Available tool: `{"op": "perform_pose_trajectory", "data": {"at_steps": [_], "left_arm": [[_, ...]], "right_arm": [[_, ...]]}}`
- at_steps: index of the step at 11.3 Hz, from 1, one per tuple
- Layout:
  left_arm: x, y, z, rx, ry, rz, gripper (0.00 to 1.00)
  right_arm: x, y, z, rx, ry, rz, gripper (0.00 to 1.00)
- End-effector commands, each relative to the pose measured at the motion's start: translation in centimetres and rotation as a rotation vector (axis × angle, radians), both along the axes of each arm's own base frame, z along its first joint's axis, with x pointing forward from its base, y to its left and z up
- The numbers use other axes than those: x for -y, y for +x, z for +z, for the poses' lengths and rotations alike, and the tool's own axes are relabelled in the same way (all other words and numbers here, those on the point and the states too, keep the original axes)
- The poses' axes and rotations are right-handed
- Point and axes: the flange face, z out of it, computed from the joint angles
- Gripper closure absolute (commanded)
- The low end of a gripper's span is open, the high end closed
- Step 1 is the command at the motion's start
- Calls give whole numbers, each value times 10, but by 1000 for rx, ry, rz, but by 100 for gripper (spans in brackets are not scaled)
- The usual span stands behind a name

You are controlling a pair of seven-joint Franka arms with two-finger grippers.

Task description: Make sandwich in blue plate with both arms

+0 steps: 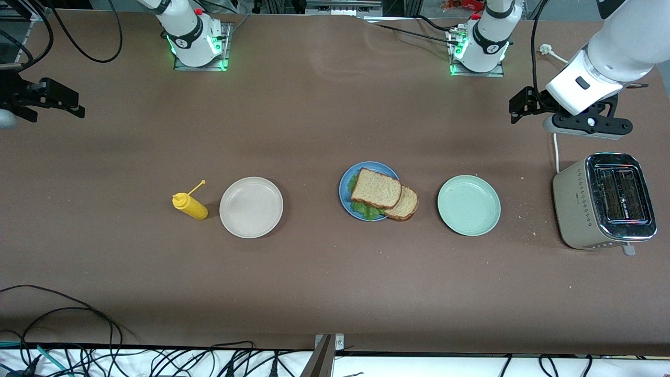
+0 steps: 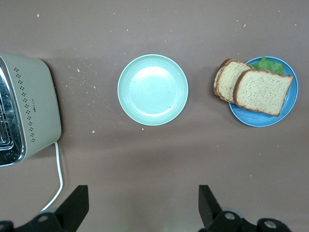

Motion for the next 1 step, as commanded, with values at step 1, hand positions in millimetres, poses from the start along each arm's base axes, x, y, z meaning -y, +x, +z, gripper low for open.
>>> {"op": "perform_pose_trajectory", "data": {"at_steps": [1], "left_arm": [[-1,2,5,1,22,-7,0]], "right_arm": [[0,-4,8,-1,-12,-11,0]]}}
